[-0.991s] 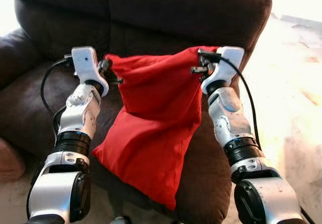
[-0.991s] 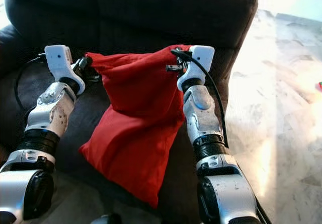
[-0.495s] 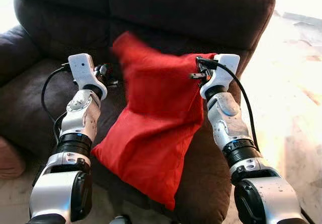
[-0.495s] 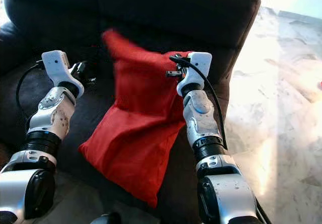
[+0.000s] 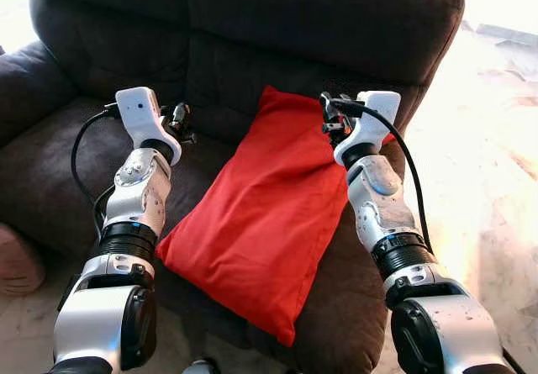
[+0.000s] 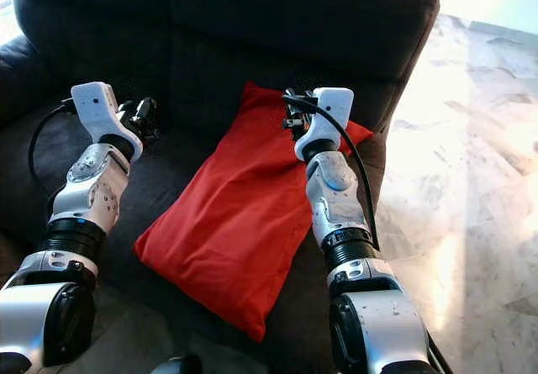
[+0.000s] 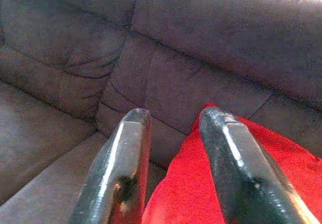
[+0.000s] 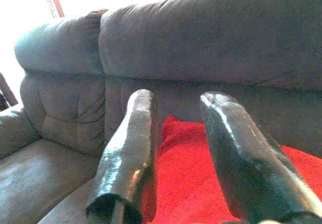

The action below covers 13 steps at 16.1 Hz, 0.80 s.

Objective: Move the pillow to the sofa from floor

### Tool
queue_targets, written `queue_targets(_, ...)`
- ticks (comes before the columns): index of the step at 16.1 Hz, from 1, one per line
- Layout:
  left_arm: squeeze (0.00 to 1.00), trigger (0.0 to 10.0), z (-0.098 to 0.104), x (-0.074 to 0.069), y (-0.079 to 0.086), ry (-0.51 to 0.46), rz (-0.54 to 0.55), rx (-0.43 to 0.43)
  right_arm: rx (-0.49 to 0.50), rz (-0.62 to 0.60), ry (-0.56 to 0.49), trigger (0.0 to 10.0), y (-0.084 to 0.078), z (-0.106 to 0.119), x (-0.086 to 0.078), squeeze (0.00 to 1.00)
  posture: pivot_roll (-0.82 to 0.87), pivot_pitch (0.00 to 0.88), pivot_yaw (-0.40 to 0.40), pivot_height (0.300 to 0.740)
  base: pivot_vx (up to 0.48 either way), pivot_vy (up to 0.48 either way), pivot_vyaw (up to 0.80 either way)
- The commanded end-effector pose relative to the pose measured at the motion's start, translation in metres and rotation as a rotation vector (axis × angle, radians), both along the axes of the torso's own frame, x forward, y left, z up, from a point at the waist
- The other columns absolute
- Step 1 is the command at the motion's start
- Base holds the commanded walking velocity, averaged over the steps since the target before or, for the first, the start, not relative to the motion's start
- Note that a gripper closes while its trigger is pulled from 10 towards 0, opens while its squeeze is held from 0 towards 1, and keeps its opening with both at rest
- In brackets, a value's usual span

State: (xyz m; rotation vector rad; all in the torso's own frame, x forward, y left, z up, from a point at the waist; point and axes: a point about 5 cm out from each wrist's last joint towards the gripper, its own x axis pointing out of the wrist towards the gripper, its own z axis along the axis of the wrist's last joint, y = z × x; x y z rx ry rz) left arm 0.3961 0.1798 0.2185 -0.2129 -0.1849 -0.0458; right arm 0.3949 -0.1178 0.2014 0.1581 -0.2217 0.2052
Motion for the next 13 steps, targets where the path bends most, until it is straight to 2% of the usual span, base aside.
queue_targets(1, 0.00, 10.0, 0.008, -0.003, -0.003, -0.042, 0.002, 0.034, -0.011, -0.013, -0.022, 10.0, -0.002, 0.005, 0.001, 0.00, 0.11, 0.157, -0.044, 0.740, 0.000, 0.000, 0.00)
queue_targets(4, 0.00, 10.0, 0.001, -0.010, -0.009, -0.059, -0.030, 0.086, -0.002, -0.034, -0.010, 10.0, -0.007, -0.002, -0.002, 0.00, 0.11, 0.151, -0.046, 0.740, 0.000, 0.000, 0.00)
queue_targets(5, 0.00, 10.0, -0.012, -0.014, -0.010, -0.033, -0.039, 0.070, -0.005, -0.046, 0.016, 10.0, -0.009, -0.014, -0.007, 0.00, 0.11, 0.150, -0.046, 0.740, 0.000, 0.000, 0.00)
queue_targets(8, 0.00, 10.0, -0.032, -0.024, -0.002, 0.023, 0.002, 0.076, -0.005, -0.084, 0.058, 10.0, -0.020, -0.034, -0.019, 0.00, 0.09, 0.149, -0.043, 0.740, 0.000, 0.000, 0.00)
queue_targets(10, 0.00, 10.0, -0.032, -0.034, 0.000, -0.018, 0.009, 0.075, 0.006, -0.128, 0.071, 10.0, -0.031, -0.043, -0.027, 0.00, 0.09, 0.145, -0.040, 0.740, 0.000, 0.000, 0.00)
queue_targets(11, 0.00, 10.0, -0.027, -0.043, -0.002, -0.089, 0.020, 0.152, 0.035, -0.155, 0.045, 10.0, -0.036, -0.043, -0.033, 0.00, 0.09, 0.146, -0.040, 0.740, 0.000, 0.000, 0.00)
queue_targets(13, 0.00, 10.0, -0.024, -0.052, -0.010, -0.167, 0.014, 0.102, 0.050, -0.142, -0.029, 10.0, -0.032, -0.033, -0.038, 0.00, 0.07, 0.140, -0.037, 0.740, 0.000, 0.000, 0.00)
